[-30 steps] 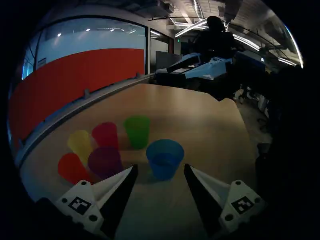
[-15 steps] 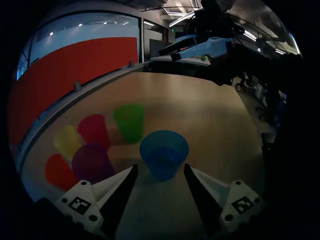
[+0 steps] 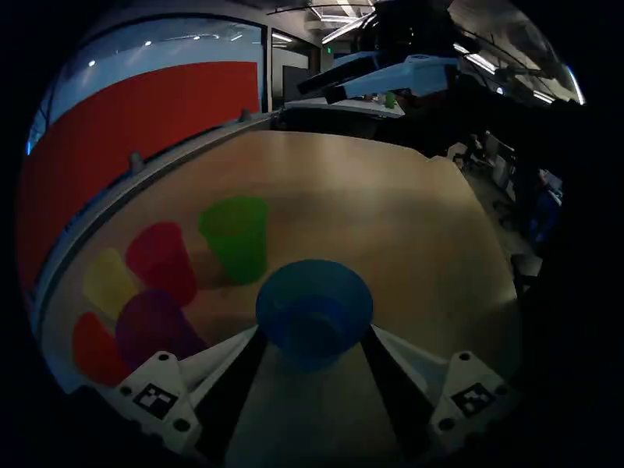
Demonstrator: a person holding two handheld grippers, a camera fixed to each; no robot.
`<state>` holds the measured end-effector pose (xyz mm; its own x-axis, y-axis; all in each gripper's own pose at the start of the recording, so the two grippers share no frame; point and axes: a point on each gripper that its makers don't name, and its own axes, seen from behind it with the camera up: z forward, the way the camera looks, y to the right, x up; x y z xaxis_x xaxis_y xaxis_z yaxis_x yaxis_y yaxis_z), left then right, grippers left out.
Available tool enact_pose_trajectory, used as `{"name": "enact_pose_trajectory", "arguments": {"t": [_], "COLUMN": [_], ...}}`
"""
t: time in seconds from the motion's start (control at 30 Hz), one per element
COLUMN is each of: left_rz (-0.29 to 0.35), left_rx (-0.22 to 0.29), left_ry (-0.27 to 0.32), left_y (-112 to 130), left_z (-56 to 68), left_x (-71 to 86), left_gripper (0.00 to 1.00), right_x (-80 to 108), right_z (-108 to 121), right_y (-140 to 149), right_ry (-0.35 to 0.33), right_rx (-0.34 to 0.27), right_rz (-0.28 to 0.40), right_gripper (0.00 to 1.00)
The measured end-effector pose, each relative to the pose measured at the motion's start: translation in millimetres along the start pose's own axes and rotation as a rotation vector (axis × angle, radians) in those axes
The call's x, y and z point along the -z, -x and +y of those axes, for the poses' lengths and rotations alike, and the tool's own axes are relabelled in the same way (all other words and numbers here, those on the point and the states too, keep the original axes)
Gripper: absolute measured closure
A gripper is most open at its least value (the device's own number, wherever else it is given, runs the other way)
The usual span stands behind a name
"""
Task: Pour water
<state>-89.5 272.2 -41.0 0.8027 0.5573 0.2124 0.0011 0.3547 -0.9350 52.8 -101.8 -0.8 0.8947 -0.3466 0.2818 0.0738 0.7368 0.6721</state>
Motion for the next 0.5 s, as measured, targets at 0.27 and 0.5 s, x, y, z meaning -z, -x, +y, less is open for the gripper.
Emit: {"name": "enact_pose_trajectory", "arguments": {"t": [0.27, 0.5], "left_rz": [0.003, 0.005], "left_rx": [-0.003, -0.015], "left_ry": [0.008, 0.001], "left_y": [-7, -9], "left_z": [0.3, -1.6], "left_x": [-10.4, -12.9], "left_gripper": [0.15, 0.15], "right_x": [-1.7, -2.1], "right_z": [1, 3], "right_y": [3, 4], "right_ry": [-0.001, 0.000], "right_rx": [-0.002, -0.002], "right_rz": [-0.004, -0.007], "right_gripper": [0.00, 0.00]}}
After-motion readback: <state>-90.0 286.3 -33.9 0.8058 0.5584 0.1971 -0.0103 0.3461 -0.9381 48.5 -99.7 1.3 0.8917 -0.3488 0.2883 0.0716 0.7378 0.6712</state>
